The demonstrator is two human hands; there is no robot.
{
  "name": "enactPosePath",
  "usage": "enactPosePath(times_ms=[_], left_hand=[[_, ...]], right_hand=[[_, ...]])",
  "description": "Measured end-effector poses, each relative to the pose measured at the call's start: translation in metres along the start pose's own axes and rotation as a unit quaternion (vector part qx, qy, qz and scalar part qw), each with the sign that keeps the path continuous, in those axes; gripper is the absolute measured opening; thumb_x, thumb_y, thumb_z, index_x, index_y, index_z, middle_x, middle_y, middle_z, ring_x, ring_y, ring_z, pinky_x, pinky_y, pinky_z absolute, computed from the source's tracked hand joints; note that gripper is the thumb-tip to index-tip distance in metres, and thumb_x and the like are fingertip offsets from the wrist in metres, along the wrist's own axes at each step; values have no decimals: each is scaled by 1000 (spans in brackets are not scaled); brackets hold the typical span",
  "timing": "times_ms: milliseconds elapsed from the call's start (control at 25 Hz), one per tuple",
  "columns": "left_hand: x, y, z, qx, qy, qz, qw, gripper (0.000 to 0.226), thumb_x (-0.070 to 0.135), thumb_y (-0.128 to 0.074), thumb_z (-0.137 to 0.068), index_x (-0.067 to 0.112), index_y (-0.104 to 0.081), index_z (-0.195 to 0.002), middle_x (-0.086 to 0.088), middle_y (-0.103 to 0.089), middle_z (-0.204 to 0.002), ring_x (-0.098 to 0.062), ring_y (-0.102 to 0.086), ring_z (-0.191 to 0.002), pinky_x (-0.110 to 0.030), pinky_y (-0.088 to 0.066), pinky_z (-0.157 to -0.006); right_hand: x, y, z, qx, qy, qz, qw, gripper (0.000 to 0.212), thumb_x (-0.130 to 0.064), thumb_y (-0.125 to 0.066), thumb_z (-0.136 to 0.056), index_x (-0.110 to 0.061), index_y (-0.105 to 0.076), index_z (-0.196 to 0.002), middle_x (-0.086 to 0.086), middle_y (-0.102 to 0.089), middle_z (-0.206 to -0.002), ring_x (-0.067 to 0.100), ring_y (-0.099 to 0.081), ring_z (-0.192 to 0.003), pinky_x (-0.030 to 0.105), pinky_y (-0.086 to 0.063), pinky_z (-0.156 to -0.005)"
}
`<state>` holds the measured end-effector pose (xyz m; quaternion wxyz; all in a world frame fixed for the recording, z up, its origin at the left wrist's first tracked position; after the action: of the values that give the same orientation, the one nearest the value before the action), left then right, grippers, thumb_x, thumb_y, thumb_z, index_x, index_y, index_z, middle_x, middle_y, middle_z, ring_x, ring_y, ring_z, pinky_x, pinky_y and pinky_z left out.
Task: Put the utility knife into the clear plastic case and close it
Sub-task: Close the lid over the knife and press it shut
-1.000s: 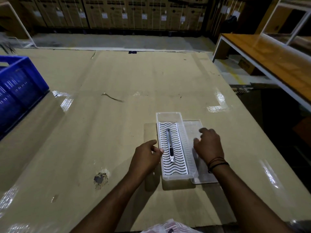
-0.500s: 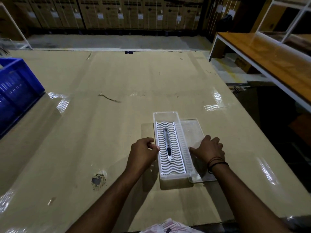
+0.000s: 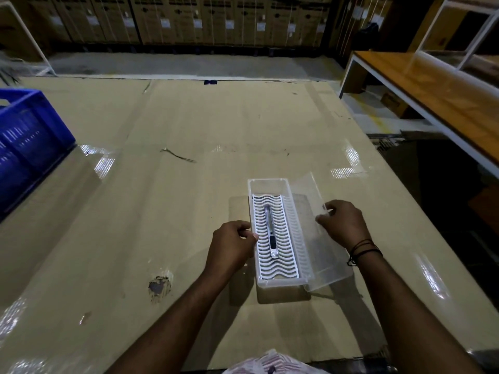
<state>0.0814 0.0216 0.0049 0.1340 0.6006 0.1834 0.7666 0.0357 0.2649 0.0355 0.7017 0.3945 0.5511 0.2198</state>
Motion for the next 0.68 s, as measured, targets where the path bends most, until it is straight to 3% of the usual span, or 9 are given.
enactPosePath(times_ms=[120, 400, 600, 680], left_hand=[[-1, 0, -1, 0, 5, 6, 1000, 43, 22, -73, -95, 10, -66, -135, -8, -76, -117, -24, -79, -88, -43, -68, -77], [-1, -1, -1, 2, -2, 21, 1000, 36, 20, -74, -94, 9, -71, -128, -11, -78, -114, -26, -79, -91, -49, -66, -84], [1, 0, -1, -5, -2, 30, 1000, 36, 17, -73, -94, 9, -71, -129, -11, -77, -116, -27, -79, -93, -49, -66, -85], [2, 0, 0, -6, -2, 30, 1000, 35, 17, -71, -96, 10, -71, -130, -10, -78, -115, -25, -79, -91, -46, -67, -83]], right_hand=[[-17, 5, 6, 13, 34, -12, 999, 25, -10, -70, -83, -5, -76, -107, 17, -77, -98, 34, -69, -98, 22, -40, -78], [-42, 5, 13, 58, 77, -20, 995, 23, -8, -63, -83, -5, -77, -101, 13, -77, -93, 27, -67, -84, 14, -33, -66], [-58, -6, 22, 80, 114, -19, 990, 18, -16, -66, -77, -8, -78, -88, 7, -73, -76, 27, -69, -79, 22, -39, -68], [-65, -15, 27, 74, 123, -14, 989, 28, -23, -69, -76, -9, -79, -99, 8, -74, -87, 25, -69, -86, 26, -48, -75]])
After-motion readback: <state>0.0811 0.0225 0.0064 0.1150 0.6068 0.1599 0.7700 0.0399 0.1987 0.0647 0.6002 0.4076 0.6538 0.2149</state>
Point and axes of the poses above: each hand's wrist, its own z-axis away from the middle knuckle, its own y-axis out of the back of the hand, x = y × z, the point moved 1 cm from there along -z, towards the middle knuckle
